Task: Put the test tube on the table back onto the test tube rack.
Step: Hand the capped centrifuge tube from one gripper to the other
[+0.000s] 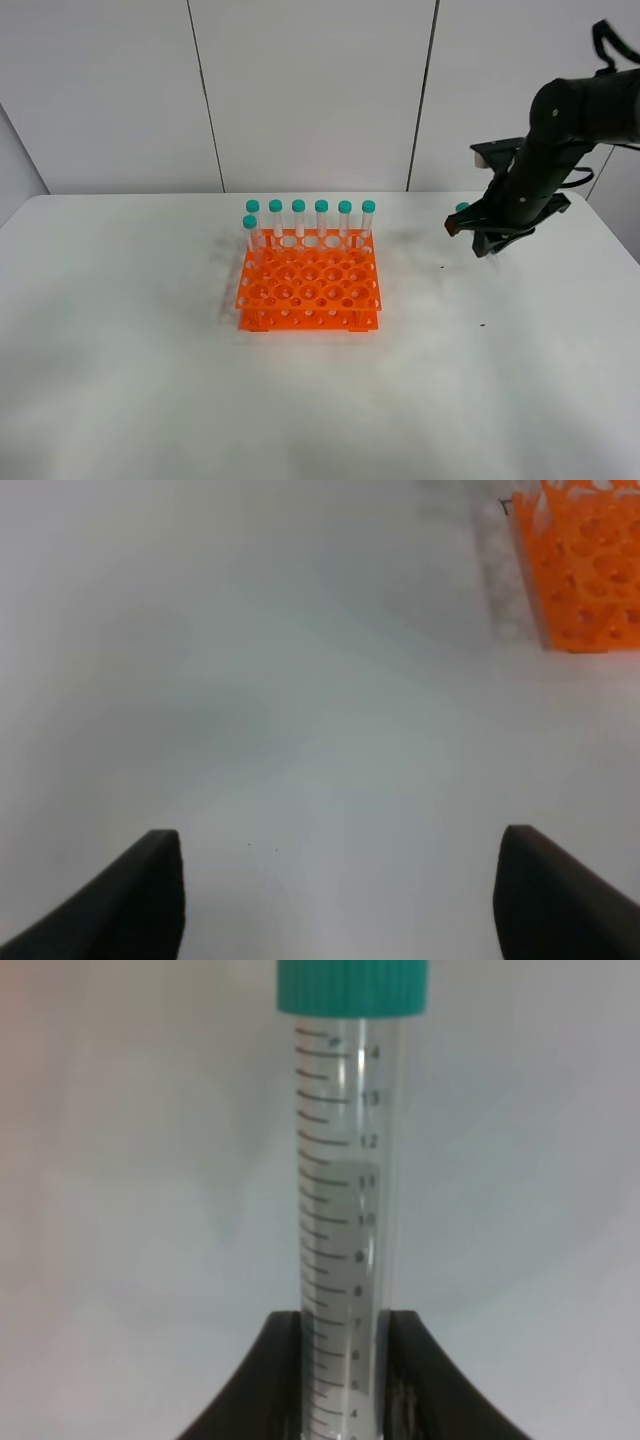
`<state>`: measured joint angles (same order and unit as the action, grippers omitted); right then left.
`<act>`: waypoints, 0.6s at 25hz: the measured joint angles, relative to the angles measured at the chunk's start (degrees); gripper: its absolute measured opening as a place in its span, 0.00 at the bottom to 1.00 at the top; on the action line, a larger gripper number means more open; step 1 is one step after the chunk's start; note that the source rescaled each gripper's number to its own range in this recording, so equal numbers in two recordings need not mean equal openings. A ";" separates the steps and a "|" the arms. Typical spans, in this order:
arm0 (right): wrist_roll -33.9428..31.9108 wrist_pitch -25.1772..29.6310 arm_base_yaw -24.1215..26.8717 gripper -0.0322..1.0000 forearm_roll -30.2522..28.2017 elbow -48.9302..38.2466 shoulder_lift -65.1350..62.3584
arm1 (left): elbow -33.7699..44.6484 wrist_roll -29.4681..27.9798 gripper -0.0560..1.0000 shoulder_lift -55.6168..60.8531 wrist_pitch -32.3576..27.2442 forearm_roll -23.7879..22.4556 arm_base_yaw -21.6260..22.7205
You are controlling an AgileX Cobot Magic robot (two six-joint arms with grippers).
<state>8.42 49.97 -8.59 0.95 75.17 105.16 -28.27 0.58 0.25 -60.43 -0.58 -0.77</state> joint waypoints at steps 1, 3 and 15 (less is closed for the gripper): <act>-0.12 0.00 0.00 0.04 0.00 -2.25 -2.80 | 0.00 0.00 0.94 0.00 0.00 0.00 0.00; -0.77 0.51 -0.39 0.04 0.00 -7.40 -7.68 | 0.00 0.00 0.94 0.00 0.00 0.00 0.00; 3.54 -3.62 -0.64 0.04 3.70 -25.03 -30.18 | 0.00 0.00 0.94 0.00 0.00 0.00 0.00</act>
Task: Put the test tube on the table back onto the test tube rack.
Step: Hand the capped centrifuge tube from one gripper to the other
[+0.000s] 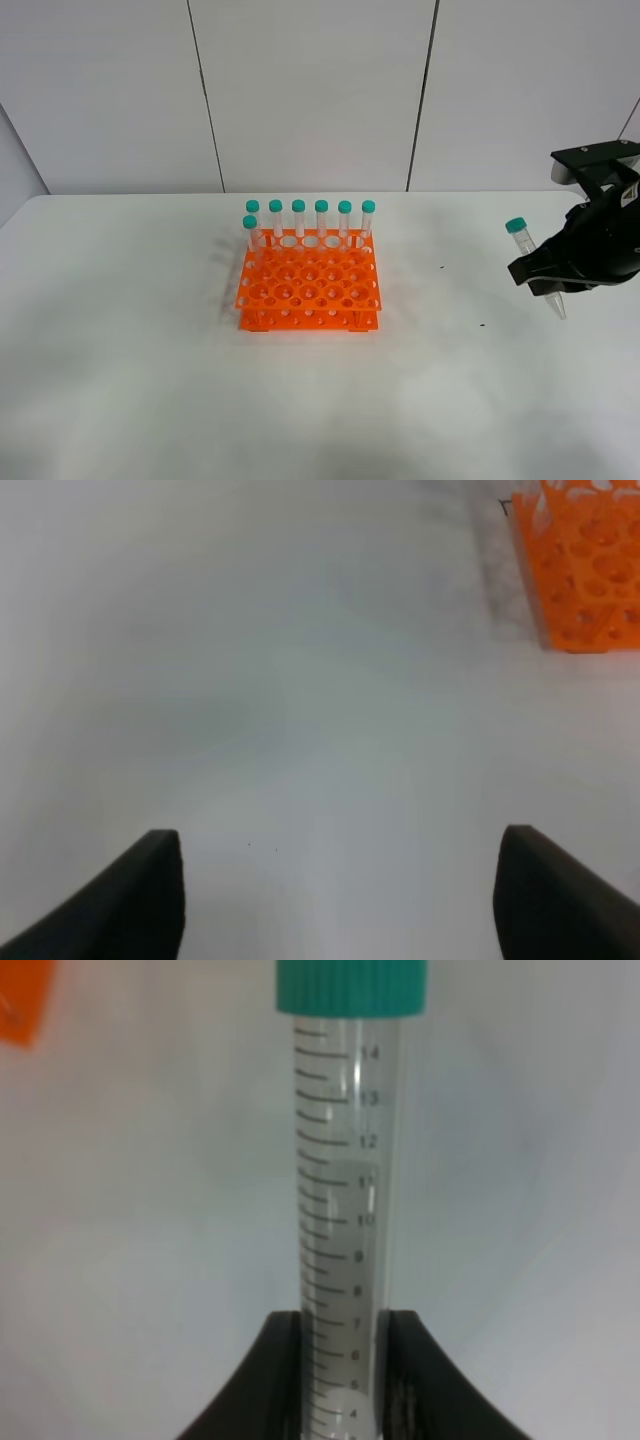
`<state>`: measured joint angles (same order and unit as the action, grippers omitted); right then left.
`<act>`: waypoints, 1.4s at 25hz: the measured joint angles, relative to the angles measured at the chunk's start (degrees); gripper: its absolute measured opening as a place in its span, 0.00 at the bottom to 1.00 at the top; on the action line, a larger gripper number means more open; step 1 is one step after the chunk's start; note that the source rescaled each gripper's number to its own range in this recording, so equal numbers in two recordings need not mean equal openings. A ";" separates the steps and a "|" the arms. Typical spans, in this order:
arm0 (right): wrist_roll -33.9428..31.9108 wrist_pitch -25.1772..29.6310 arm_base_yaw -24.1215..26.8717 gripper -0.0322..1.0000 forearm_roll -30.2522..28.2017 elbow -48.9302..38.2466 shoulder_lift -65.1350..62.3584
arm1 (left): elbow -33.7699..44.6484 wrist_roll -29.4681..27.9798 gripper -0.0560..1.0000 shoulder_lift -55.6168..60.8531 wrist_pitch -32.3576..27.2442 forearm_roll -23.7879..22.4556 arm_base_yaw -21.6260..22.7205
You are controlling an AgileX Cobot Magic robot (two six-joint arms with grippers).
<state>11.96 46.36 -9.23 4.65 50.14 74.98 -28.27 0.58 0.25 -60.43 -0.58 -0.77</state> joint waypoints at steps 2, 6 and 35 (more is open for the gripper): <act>5.10 -1.65 0.00 0.04 3.89 0.91 0.10 | 0.00 0.00 0.94 0.00 0.00 0.00 0.00; 20.86 -5.76 0.00 0.04 17.24 1.50 0.90 | 0.00 0.00 0.94 0.00 0.00 0.00 0.00; 61.15 -7.62 -19.18 0.04 51.82 1.50 11.06 | 0.00 0.00 0.94 0.00 0.05 -0.30 0.00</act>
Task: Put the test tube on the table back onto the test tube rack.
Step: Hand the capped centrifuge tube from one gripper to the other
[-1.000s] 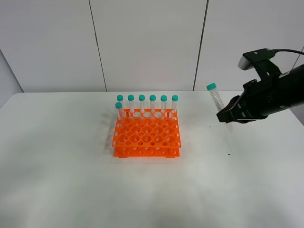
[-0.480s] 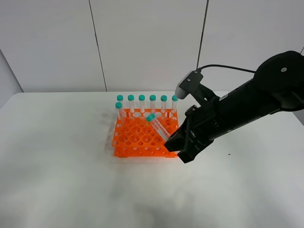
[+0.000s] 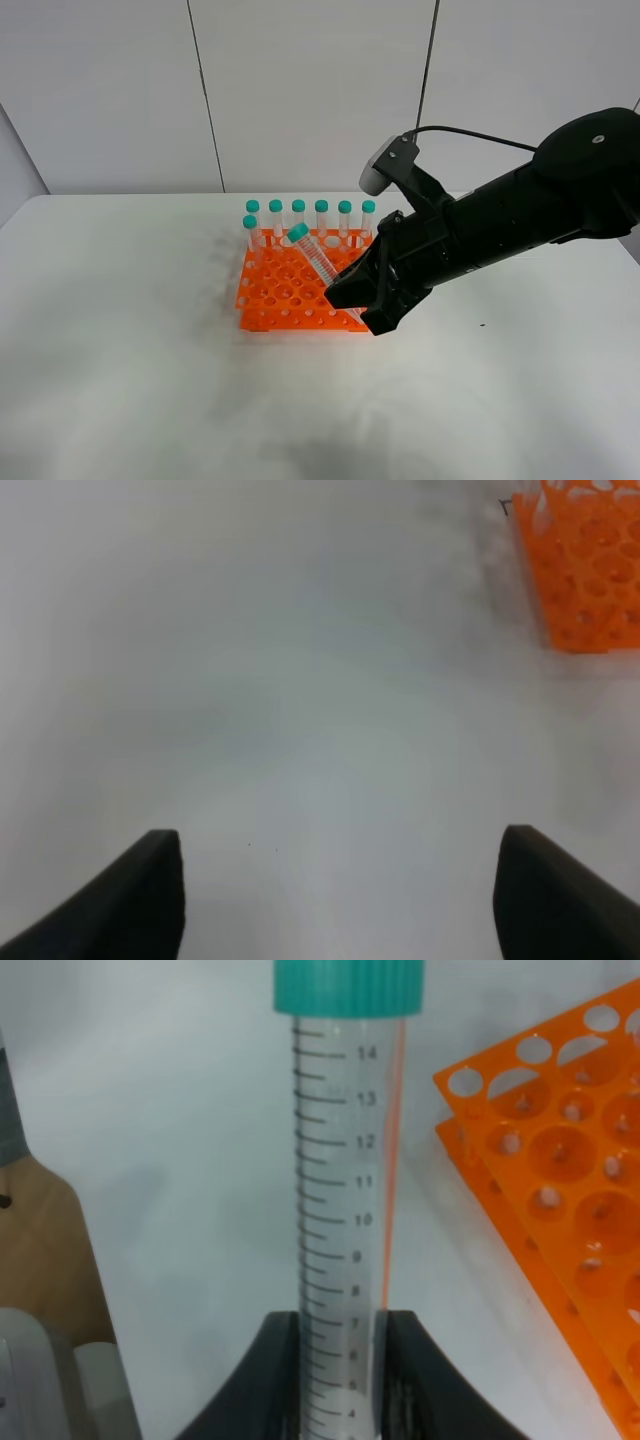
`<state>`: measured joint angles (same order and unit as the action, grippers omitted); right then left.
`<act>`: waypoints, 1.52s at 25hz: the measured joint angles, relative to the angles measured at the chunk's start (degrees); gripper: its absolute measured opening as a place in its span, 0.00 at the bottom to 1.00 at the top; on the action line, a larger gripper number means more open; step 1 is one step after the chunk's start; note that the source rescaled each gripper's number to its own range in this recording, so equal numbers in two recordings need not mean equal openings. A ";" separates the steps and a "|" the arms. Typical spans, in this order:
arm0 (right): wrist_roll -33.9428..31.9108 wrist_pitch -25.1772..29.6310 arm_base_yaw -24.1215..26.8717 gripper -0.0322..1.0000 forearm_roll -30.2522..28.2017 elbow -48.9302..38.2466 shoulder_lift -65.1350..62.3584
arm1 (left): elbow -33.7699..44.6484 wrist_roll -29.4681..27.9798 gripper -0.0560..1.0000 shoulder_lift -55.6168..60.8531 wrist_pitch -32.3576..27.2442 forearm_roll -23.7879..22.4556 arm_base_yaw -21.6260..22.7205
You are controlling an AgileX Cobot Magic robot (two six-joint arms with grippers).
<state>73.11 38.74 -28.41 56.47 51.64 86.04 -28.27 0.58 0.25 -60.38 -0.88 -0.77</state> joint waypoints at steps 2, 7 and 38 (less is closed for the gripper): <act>0.00 0.00 0.00 0.04 0.00 0.00 0.00 | -0.83 0.00 0.94 0.04 0.64 -0.69 0.00; 0.00 0.00 0.00 0.04 0.02 0.00 0.02 | -8.79 0.06 0.94 -9.38 3.17 -0.97 0.00; 0.00 -1.47 0.00 0.04 0.09 0.00 0.02 | -17.45 62.06 0.94 -79.67 37.28 91.02 -23.44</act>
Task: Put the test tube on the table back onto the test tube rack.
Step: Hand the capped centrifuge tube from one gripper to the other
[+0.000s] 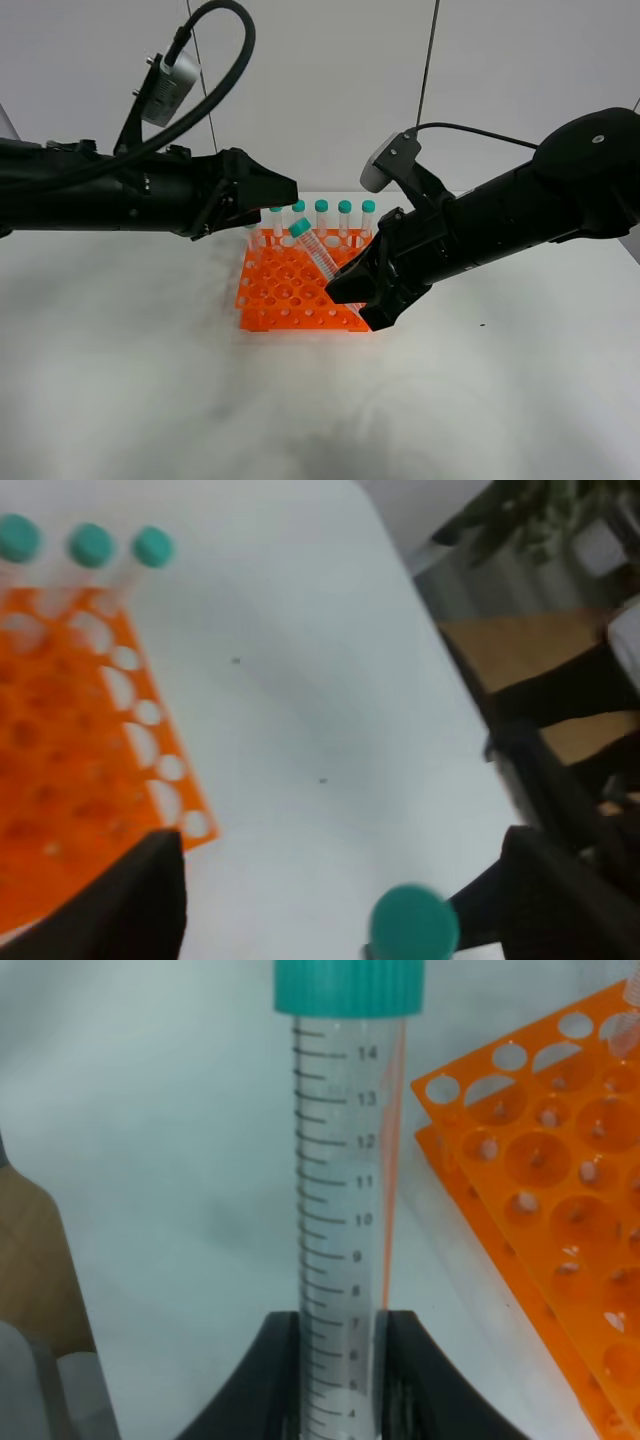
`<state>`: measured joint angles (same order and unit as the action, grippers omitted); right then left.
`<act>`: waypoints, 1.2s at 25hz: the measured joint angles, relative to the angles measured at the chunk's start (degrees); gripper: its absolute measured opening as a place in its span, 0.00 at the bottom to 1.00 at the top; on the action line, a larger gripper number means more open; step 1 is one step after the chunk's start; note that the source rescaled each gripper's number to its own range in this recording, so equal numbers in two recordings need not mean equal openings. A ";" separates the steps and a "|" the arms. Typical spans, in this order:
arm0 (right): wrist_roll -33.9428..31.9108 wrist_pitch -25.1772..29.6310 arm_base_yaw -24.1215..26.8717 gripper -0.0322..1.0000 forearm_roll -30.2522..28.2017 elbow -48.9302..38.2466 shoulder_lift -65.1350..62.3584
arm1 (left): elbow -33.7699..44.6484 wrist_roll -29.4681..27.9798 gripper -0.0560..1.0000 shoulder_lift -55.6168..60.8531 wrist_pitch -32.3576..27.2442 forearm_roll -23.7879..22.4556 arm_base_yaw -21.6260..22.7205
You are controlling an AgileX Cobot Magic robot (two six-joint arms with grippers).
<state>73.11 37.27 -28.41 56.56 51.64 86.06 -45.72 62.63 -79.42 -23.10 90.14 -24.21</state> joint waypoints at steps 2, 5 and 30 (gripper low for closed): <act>0.00 0.00 0.00 0.04 0.00 0.00 0.00 | 0.00 2.96 0.94 -1.51 -1.97 3.62 -0.26; 0.00 0.00 0.00 0.04 0.00 0.00 0.00 | 0.00 4.43 0.94 -3.05 -4.82 6.07 -0.45; -2.91 -0.41 0.00 0.04 0.39 0.00 0.00 | 0.05 5.05 0.94 -4.32 -4.16 7.45 -4.06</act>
<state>70.20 36.86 -28.41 56.95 51.64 86.06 -45.66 67.69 -83.74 -27.25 97.59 -28.27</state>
